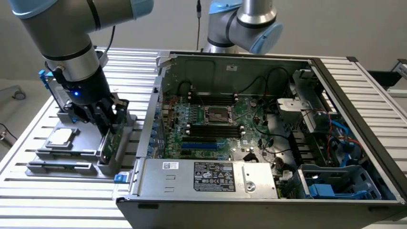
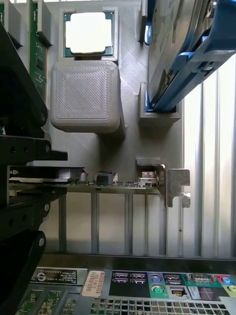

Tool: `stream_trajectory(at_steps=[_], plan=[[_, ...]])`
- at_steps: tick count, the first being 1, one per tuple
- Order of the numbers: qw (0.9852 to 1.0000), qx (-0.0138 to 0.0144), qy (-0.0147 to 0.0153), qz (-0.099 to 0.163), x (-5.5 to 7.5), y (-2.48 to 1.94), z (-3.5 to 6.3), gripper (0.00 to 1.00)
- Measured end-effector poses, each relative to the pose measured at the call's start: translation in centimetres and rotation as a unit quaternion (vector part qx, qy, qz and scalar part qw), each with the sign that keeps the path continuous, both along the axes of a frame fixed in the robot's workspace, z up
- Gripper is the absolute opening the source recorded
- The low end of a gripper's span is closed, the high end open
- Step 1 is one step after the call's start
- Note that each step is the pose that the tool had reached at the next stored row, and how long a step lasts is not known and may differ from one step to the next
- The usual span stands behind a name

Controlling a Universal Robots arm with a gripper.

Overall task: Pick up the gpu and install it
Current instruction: 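Pick up the gpu and move the gpu toward the slot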

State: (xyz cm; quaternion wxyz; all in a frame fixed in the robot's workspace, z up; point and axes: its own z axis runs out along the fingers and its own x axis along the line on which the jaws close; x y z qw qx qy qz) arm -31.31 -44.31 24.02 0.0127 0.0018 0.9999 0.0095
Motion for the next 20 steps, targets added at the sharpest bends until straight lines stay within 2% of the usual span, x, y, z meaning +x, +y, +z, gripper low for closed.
stream_trajectory(at_steps=[1, 4, 6, 7, 20], plan=[[1.0000, 0.0000, -0.0001, 0.000, 0.00, 0.00, -0.01, 0.33], [1.0000, 0.0000, -0.0002, 0.000, 0.00, 0.00, -0.01, 0.33], [1.0000, 0.0000, -0.0002, 0.000, 0.00, 0.00, -0.01, 0.31], [1.0000, 0.0000, -0.0002, 0.000, 0.00, 0.00, -0.01, 0.26], [1.0000, 0.0000, 0.0002, 0.000, 0.00, 0.00, 0.19, 0.26]])
